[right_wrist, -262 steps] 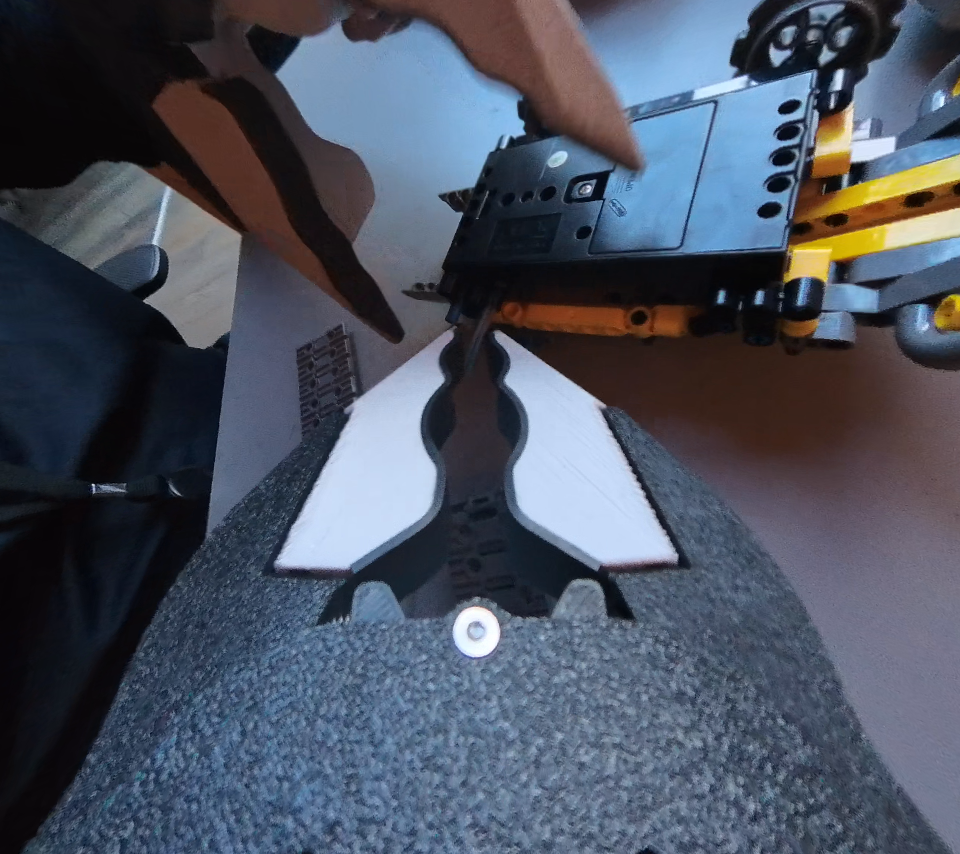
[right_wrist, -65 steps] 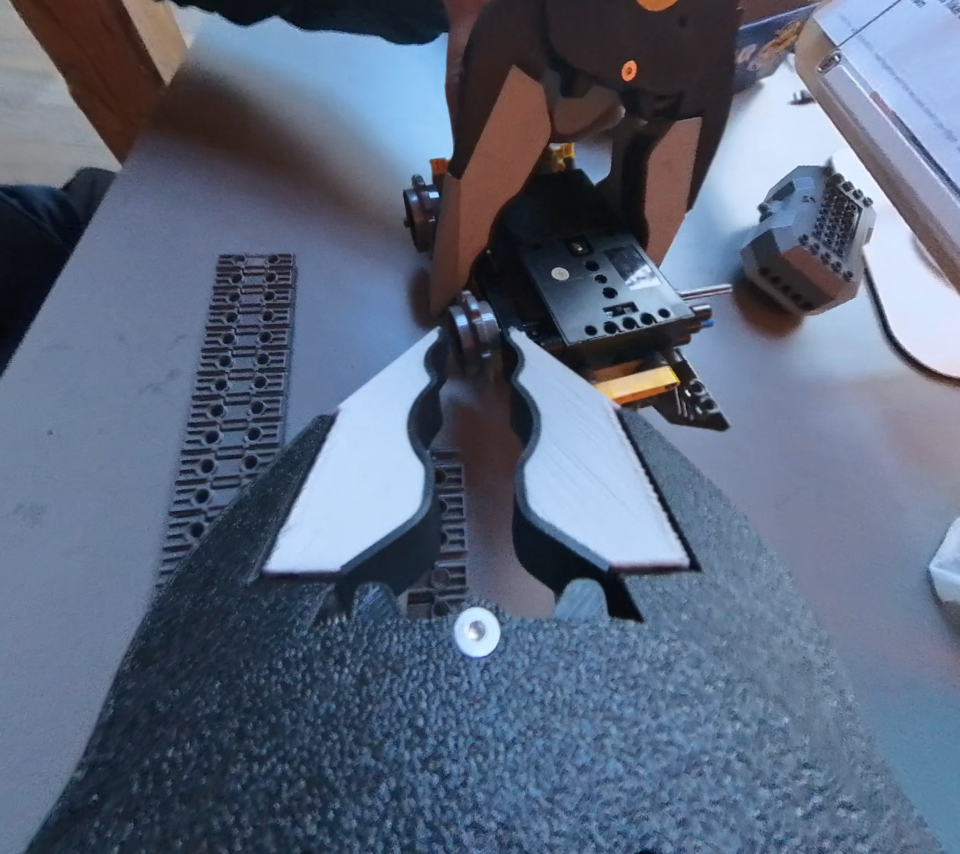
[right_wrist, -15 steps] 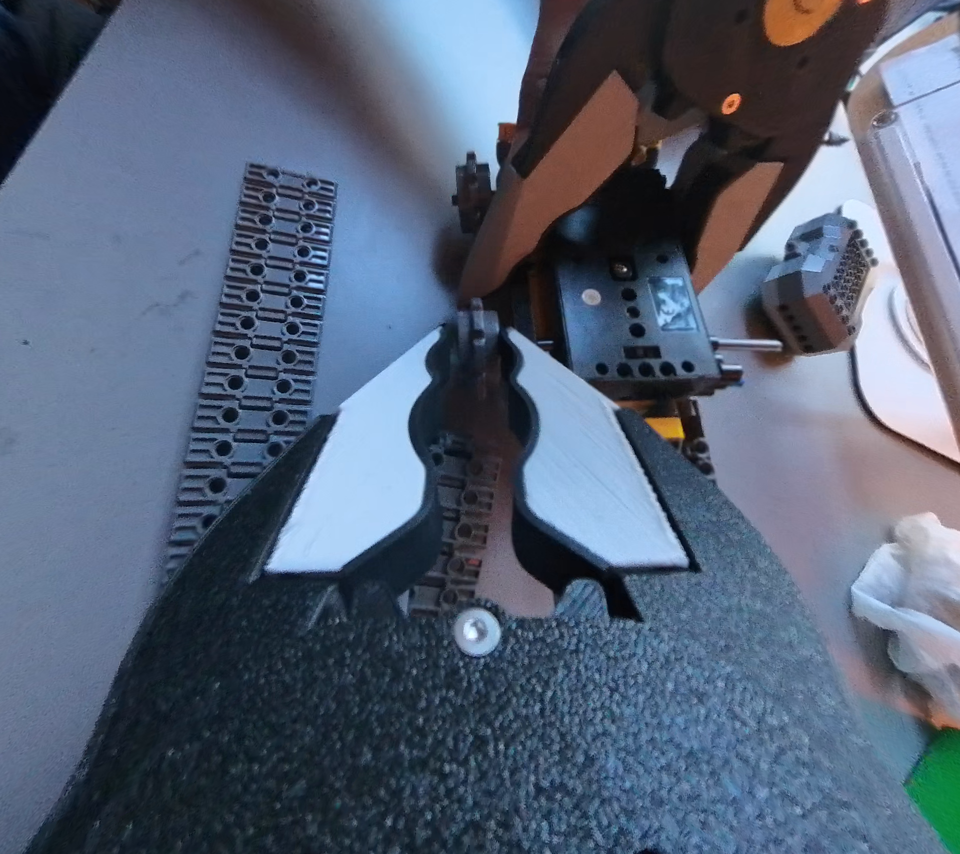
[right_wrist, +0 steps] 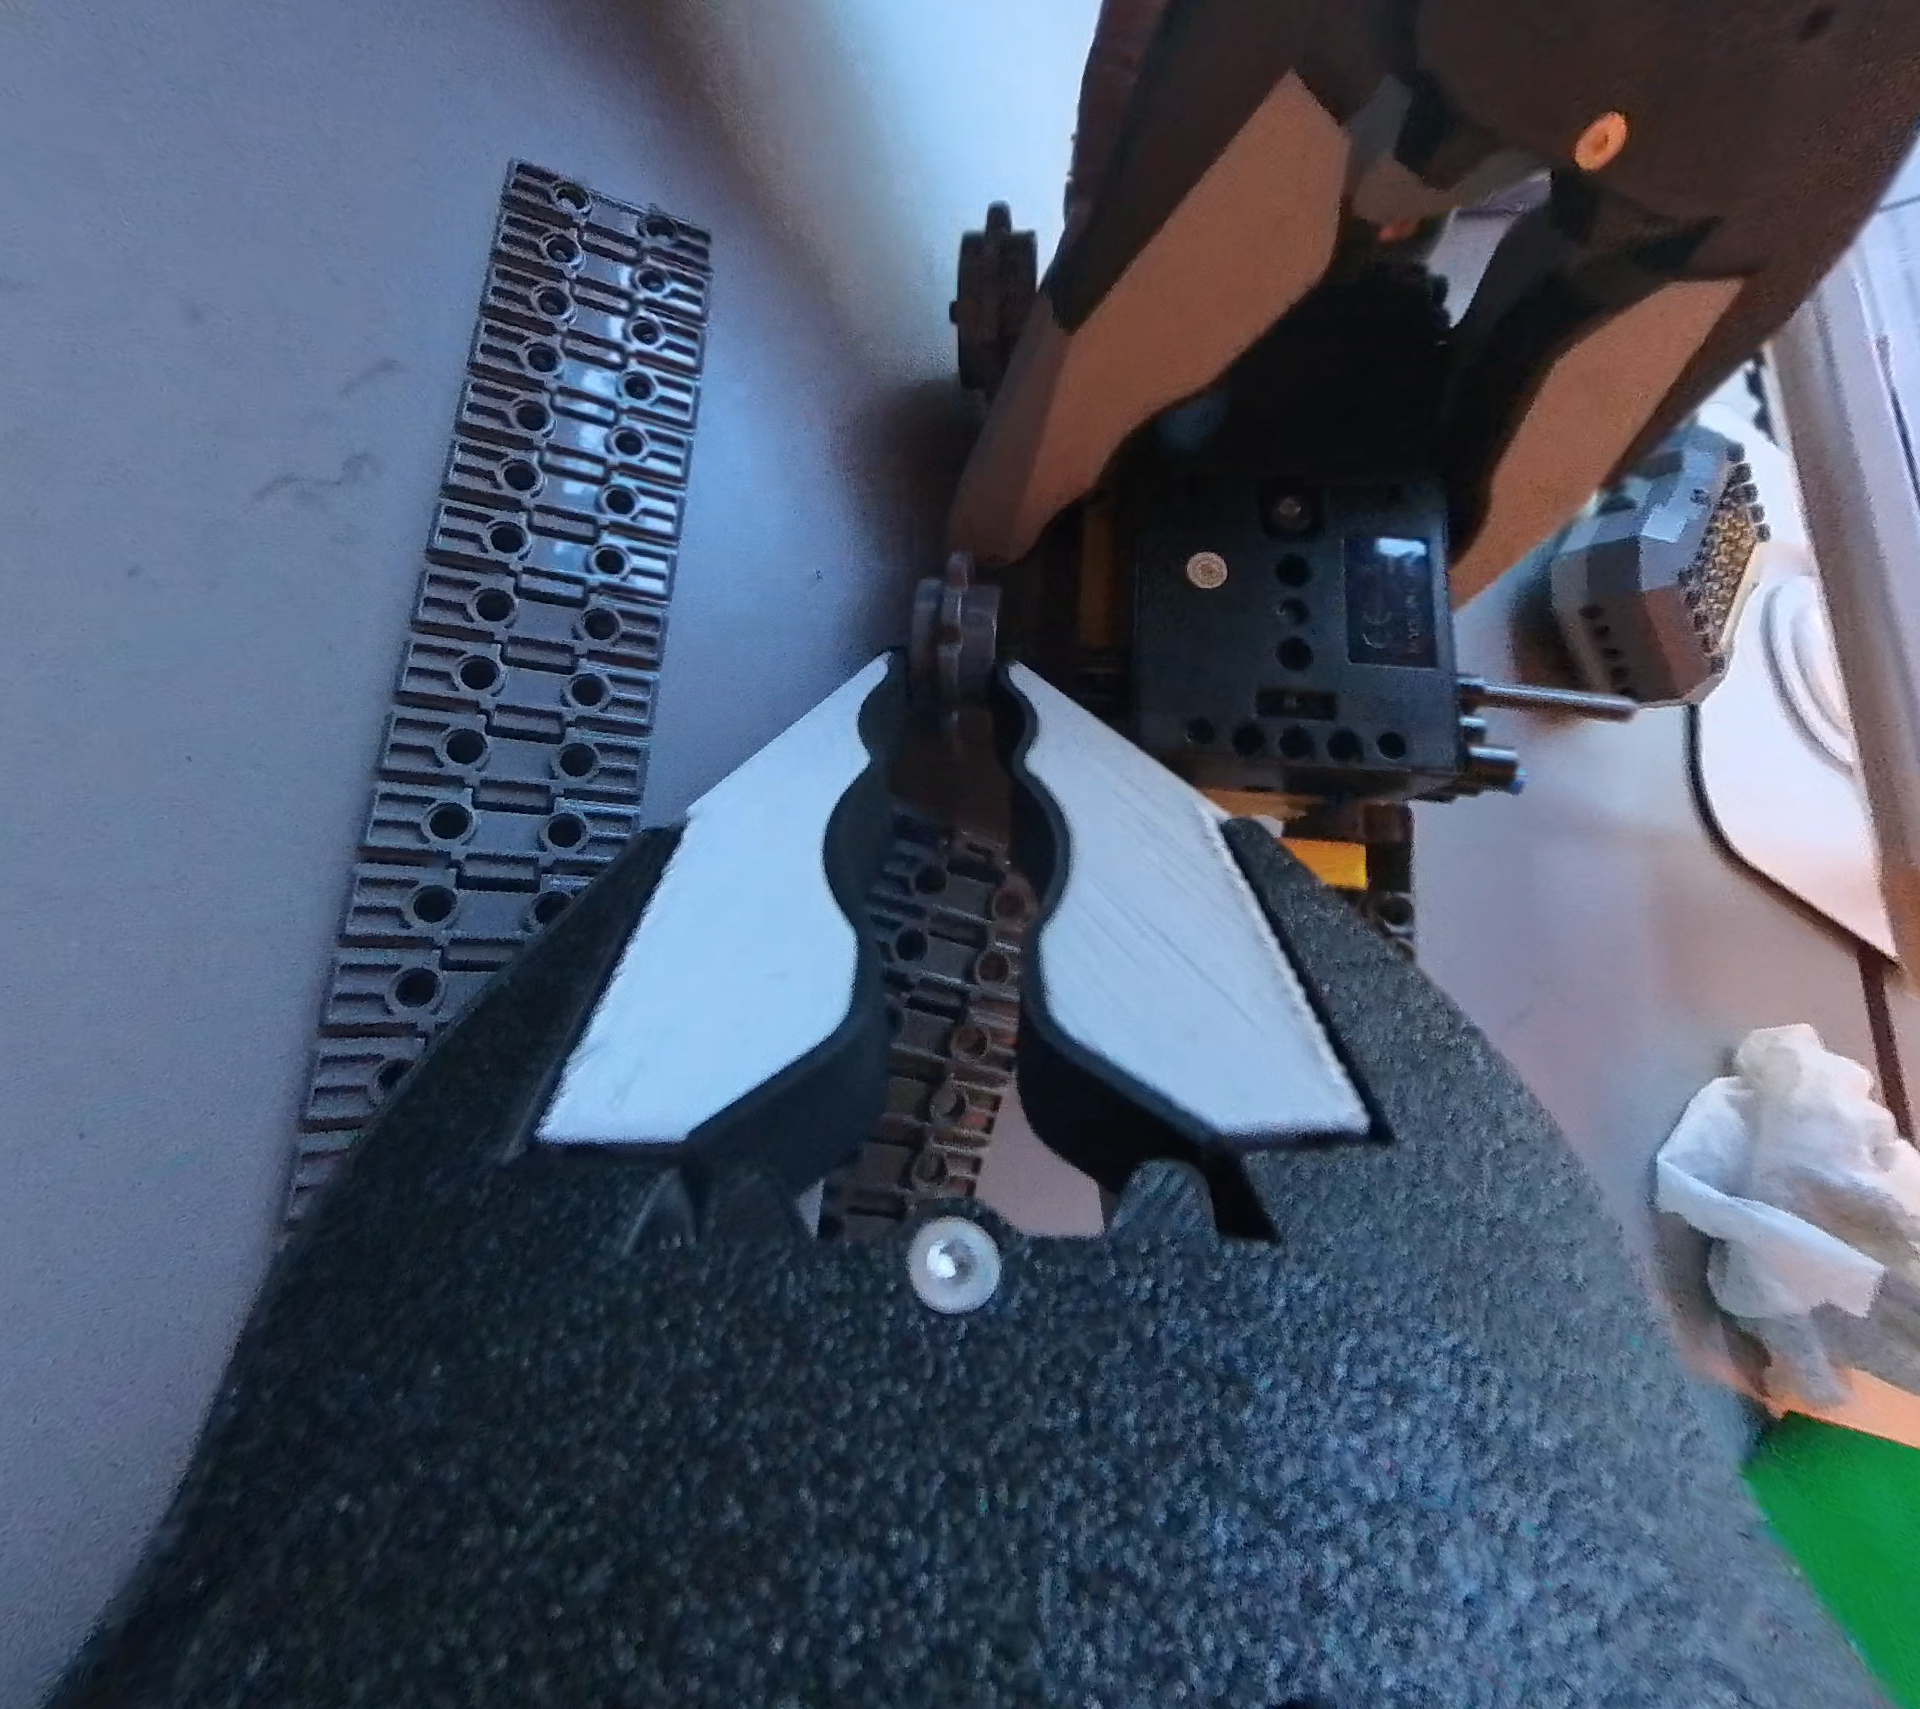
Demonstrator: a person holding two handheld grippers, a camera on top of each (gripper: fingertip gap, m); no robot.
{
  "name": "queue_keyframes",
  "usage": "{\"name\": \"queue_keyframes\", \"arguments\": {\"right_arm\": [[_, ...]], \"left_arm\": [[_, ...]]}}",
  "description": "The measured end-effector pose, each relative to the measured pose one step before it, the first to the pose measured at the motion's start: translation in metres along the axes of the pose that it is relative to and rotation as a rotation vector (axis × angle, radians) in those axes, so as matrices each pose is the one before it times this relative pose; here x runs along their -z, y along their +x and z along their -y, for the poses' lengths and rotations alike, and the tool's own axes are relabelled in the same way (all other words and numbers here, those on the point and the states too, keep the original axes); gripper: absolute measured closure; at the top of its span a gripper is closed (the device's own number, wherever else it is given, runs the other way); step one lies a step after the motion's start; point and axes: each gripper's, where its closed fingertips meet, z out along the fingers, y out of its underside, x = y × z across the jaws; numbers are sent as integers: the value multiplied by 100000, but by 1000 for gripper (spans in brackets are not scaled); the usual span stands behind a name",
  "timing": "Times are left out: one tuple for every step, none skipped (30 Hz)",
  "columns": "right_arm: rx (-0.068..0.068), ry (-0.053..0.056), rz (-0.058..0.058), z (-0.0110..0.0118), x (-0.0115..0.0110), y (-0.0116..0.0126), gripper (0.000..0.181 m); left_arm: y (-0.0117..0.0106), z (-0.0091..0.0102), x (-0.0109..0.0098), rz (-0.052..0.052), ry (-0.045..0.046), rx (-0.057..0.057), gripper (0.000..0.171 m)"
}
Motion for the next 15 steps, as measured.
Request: {"name": "queue_keyframes", "arguments": {"right_arm": [[425,-1212,-681,-51,6,78,170],[-619,-1342,-710,-78,-22,147,169],[-1490,-1572,-496,-89,-27,174,169],[-2098,-1524,549,-76,-6,68,170],[-2738,-1094,1643,-42,19,-28,170],[-2152,-489,1626,-30,25,-48,170],[-754,-148,1282,-51,11,-59,171],[-1253,-181,1559,-15,26,-49,171],[-2728,-10,1811,27,10,-36,171],[-2939,453,1205,2,8,-31,171],[-2330,855,220,-4,-6,-41,171],[-1544,837,-409,-23,5,-68,171],[-796,491,-37,-5,34,-147,171],[-251,12,413,-6,39,-166,171],[-222,-228,290,-5,30,-91,171]], "left_arm": [[-46,-126,-87,-1274,-1742,1640,66],[-109,-41,-36,-171,17,1514,66],[-165,-70,13,806,-145,2395,66],[-62,-14,25,901,26,1152,66],[-11,23,35,813,389,290,67],[2,12,14,258,340,312,67],[18,41,10,65,604,116,67],[5,1,-1,149,9,372,67],[0,3,19,175,182,160,67],[-2,-5,-5,20,393,433,68],[15,1,22,313,304,182,68],[31,26,30,532,405,-370,68],[126,25,-17,-454,150,-19,68],[179,8,-23,-661,-310,-243,68],[79,31,-8,-216,17,-237,68]]}}
